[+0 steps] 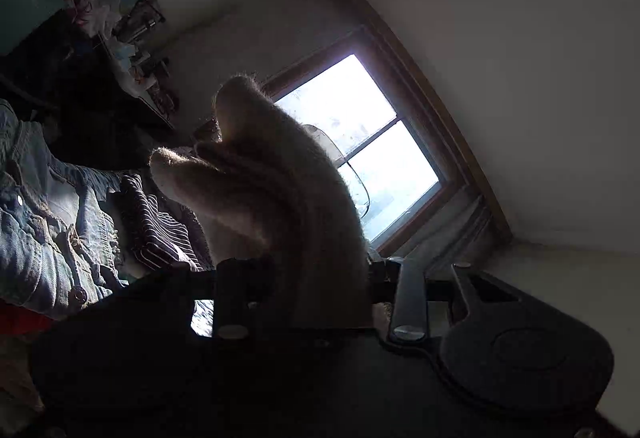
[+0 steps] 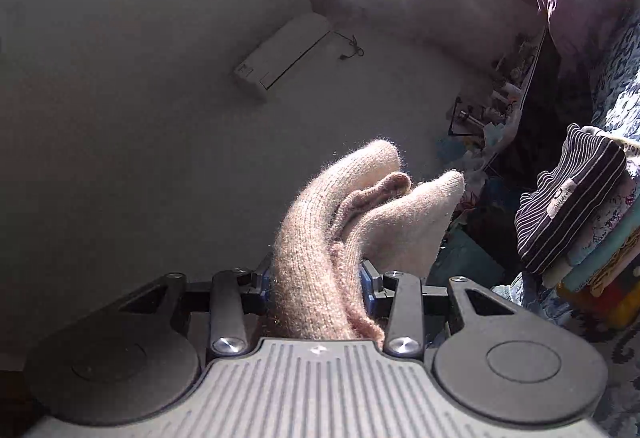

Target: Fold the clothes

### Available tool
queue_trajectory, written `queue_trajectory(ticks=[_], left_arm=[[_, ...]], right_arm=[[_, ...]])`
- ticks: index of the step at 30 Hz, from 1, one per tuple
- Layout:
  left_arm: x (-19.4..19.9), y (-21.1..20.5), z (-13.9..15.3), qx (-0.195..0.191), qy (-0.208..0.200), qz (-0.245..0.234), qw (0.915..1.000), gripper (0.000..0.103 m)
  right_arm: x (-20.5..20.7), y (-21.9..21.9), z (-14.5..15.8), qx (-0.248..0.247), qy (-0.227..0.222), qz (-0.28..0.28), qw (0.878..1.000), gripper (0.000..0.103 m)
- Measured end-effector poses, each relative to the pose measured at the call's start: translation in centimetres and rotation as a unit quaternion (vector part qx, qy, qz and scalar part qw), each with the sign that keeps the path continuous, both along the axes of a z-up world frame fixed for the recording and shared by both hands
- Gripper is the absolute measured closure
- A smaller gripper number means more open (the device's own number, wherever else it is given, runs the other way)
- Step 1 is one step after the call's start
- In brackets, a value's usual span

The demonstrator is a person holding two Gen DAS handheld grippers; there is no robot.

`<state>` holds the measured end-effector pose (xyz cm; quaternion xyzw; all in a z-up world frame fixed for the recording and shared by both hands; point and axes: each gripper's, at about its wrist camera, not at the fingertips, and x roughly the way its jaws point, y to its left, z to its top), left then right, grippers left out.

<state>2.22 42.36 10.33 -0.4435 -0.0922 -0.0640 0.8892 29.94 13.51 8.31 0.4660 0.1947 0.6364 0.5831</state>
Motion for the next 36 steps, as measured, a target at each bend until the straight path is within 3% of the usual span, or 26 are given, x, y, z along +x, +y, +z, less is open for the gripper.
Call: queue_trajectory(ticks=[2, 4, 6, 7, 8, 9, 11, 12, 14, 17, 20, 21, 23, 28, 30, 33, 36], left_arm=[[0.0, 3.5, 0.3, -0.01, 0.006, 0.024, 0.9996, 0.066], [0.8, 6.6, -1.7, -0.037, 0.038, 0.048, 0.9974, 0.066], [2.1, 9.3, -5.3, -0.072, 0.1, 0.077, 0.9894, 0.066], [3.1, 10.6, -8.0, -0.09, 0.155, 0.096, 0.979, 0.067], [3.6, 11.6, -10.4, -0.101, 0.202, 0.109, 0.968, 0.066], [3.5, 12.3, -12.4, -0.119, 0.2, 0.104, 0.967, 0.065], [2.8, 12.3, -13.7, -0.131, 0.167, 0.099, 0.9723, 0.063], [2.6, 12.1, -13.3, -0.119, 0.163, 0.109, 0.9733, 0.062], [2.6, 11.9, -13.1, -0.114, 0.165, 0.12, 0.9723, 0.062], [2.6, 11.8, -13.0, -0.117, 0.161, 0.11, 0.9739, 0.06], [1.6, 10.6, -11.4, -0.087, 0.166, 0.113, 0.9757, 0.037], [1.3, 10.2, -10.7, -0.079, 0.172, 0.131, 0.9731, 0.026], [-0.5, 9.0, -9.6, -0.046, 0.176, 0.158, 0.9705, 0.022], [-4.0, 6.0, -8.8, 0.015, 0.188, 0.19, 0.9636, 0.019], [-5.5, 4.3, -9.2, 0.028, 0.189, 0.187, 0.9637, 0.015], [-6.5, 0.9, -10.5, 0.04, 0.197, 0.156, 0.9671, 0.005], [-5.7, -3.4, -12.5, 0.051, 0.23, 0.105, 0.9661, 0.001]], right_arm=[[1.4, 4.2, -1.2, -0.018, 0.037, 0.013, 0.999, 0.062], [2.8, 8.3, -2.4, -0.036, 0.075, 0.026, 0.996, 0.061], [3.0, 12.0, -7.8, -0.151, 0.162, 0.002, 0.975, 0.058], [3.0, 13.8, -10.5, -0.206, 0.203, -0.01, 0.957, 0.059], [2.9, 14.5, -12.0, -0.243, 0.211, -0.021, 0.946, 0.06], [2.8, 14.9, -13.5, -0.241, 0.211, -0.031, 0.947, 0.06], [2.4, 14.8, -12.6, -0.219, 0.184, -0.035, 0.957, 0.058], [2.3, 15.2, -11.3, -0.229, 0.154, -0.029, 0.961, 0.056], [2.0, 15.1, -9.7, -0.256, 0.116, -0.04, 0.959, 0.052], [2.5, 13.5, -7.9, -0.263, 0.093, -0.058, 0.958, 0.052], [1.6, 10.1, -6.3, -0.268, 0.063, -0.073, 0.959, 0.044], [1.1, 8.6, -5.6, -0.278, 0.044, -0.079, 0.956, 0.035], [0.3, 5.6, -4.6, -0.304, 0.01, -0.08, 0.949, 0.029], [-2.5, -3.0, -3.9, -0.389, -0.064, -0.092, 0.914, 0.02], [-4.2, -6.7, -4.0, -0.416, -0.096, -0.101, 0.899, 0.01], [-7.1, -12.0, -5.1, -0.462, -0.129, -0.134, 0.867, 0.003], [-10.0, -16.9, -6.9, -0.492, -0.117, -0.171, 0.846, 0.001]])
